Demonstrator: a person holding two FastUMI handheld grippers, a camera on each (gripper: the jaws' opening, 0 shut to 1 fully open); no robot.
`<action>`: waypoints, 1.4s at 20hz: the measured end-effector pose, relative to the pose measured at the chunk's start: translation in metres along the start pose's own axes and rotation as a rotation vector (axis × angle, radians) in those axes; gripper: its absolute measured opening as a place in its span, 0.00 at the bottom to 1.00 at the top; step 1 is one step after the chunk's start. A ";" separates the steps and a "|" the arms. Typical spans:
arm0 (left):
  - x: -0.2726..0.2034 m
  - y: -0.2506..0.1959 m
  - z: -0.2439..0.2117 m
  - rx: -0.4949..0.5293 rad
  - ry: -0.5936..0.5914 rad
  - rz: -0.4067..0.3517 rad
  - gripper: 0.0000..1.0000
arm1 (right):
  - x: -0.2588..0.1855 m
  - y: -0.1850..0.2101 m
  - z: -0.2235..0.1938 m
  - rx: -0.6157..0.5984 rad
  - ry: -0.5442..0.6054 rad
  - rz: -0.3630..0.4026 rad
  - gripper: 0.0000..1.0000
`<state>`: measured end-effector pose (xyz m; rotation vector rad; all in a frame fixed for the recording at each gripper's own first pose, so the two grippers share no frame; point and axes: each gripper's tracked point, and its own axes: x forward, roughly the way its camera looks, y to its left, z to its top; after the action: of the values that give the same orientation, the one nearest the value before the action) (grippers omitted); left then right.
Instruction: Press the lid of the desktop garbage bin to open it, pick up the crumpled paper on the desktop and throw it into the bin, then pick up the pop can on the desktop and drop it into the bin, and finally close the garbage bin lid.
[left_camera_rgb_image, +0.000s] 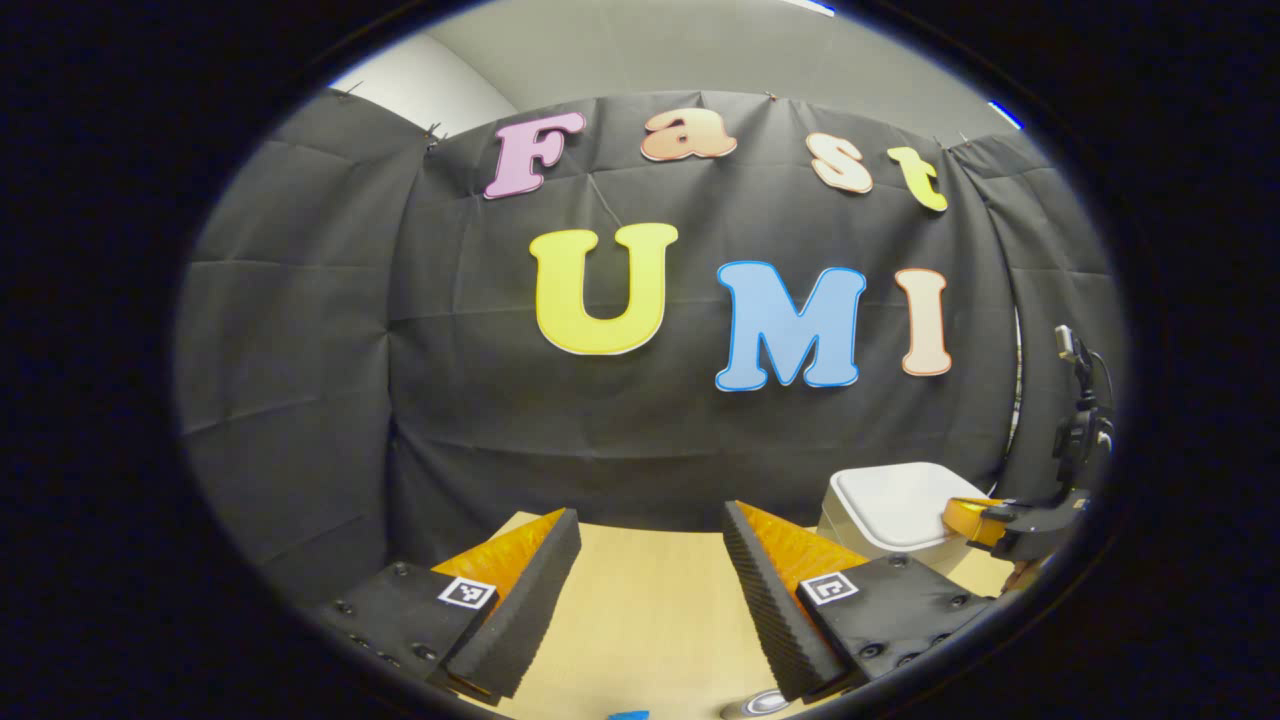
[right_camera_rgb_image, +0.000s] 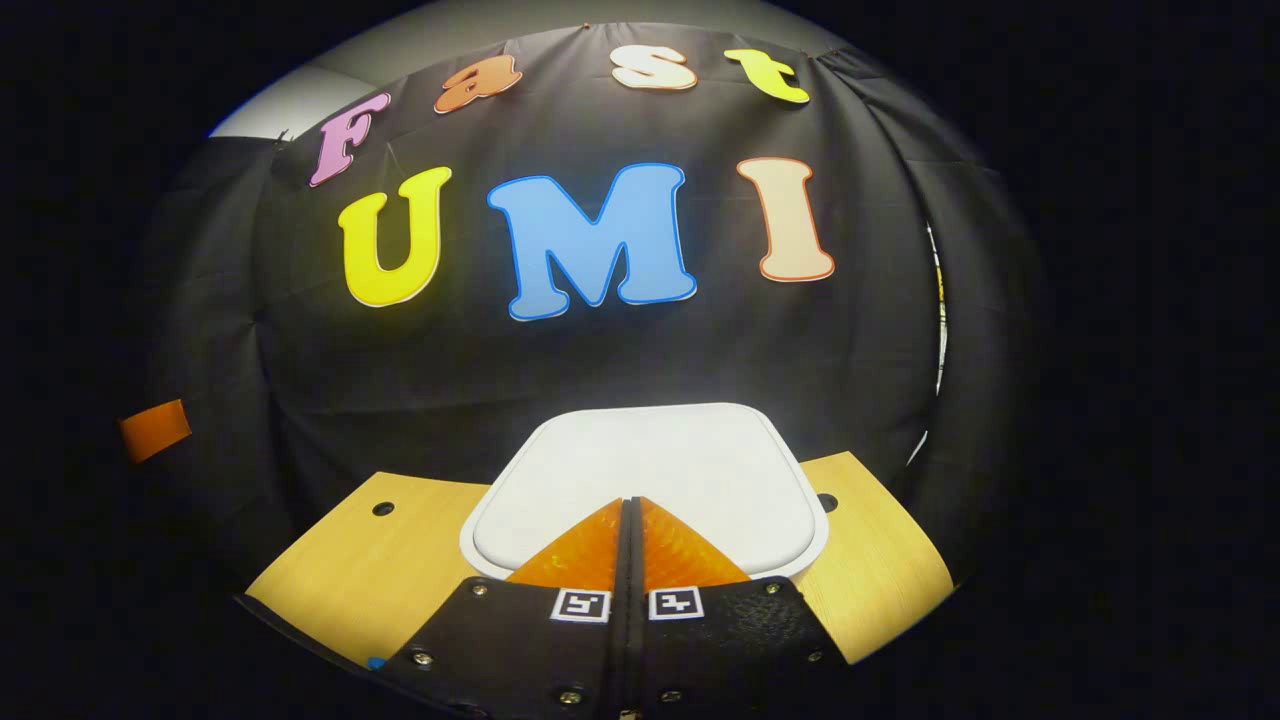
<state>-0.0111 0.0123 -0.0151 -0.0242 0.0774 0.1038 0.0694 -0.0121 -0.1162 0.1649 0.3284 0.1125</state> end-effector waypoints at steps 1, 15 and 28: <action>0.000 0.000 0.000 -0.002 0.001 0.001 1.00 | -0.001 0.000 0.000 0.004 0.004 0.004 0.00; -0.002 -0.017 -0.011 0.002 0.024 -0.032 0.95 | -0.003 -0.001 -0.003 -0.060 0.007 0.003 0.00; -0.006 0.000 -0.020 0.032 0.011 -0.033 0.89 | -0.034 -0.006 0.044 0.006 -0.115 0.025 0.00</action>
<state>-0.0182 0.0109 -0.0344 0.0059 0.0899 0.0694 0.0525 -0.0284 -0.0660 0.1803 0.2119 0.1258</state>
